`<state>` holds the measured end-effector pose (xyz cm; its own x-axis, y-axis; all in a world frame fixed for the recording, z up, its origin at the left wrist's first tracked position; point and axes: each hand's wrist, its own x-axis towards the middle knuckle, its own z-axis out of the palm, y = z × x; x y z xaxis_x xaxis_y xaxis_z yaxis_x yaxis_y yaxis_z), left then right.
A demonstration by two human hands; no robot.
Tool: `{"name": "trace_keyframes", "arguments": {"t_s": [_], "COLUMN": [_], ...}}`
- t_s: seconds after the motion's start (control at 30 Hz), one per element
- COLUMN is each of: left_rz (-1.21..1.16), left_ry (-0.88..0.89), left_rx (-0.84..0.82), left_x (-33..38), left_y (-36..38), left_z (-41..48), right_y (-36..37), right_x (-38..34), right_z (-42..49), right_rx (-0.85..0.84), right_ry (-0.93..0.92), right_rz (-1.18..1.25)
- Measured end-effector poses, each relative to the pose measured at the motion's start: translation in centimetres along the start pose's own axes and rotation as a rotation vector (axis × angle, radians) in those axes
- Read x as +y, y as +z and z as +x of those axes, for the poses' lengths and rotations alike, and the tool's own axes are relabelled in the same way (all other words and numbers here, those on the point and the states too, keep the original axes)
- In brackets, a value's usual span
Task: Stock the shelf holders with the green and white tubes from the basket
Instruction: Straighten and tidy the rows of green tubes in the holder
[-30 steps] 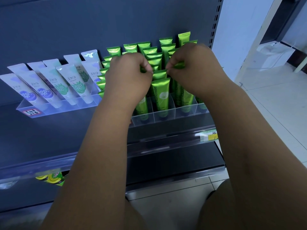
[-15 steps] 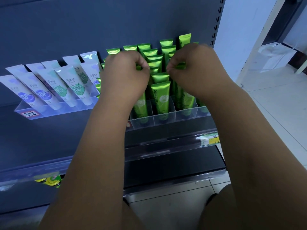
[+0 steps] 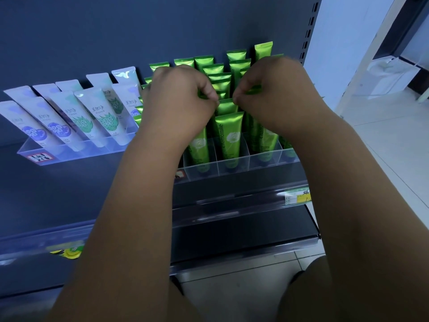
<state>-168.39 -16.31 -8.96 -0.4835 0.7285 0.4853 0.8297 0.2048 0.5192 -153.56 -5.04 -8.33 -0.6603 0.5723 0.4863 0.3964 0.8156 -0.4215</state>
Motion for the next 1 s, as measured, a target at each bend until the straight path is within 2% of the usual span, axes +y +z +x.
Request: {"name": "trace_keyframes", "arguments": {"t_s": [0.37,0.57,0.7,1.0], "left_rz": [-0.024,-0.049,0.004,-0.039], "left_ry": [-0.084,-0.203,-0.201,-0.22], "left_rx": [-0.024,-0.071,-0.114,-0.124], "left_x": [0.7,1.0,1.3,1.5], "left_y": [0.5,-0.1,-0.5,-0.3], "left_z": [0.2,0.5,0.8,0.4], "right_y": [-0.3,-0.2,-0.4,-0.8], "right_x": [-0.1,-0.4,-0.5,-0.7], "right_z": [-0.1,0.2,0.2,0.1], "right_rx": [-0.033,-0.055,-0.074,-0.096], "right_ry": [0.011,0.025,0.045,0.058], "right_rz": [0.005,0.016,0.038,-0.01]}}
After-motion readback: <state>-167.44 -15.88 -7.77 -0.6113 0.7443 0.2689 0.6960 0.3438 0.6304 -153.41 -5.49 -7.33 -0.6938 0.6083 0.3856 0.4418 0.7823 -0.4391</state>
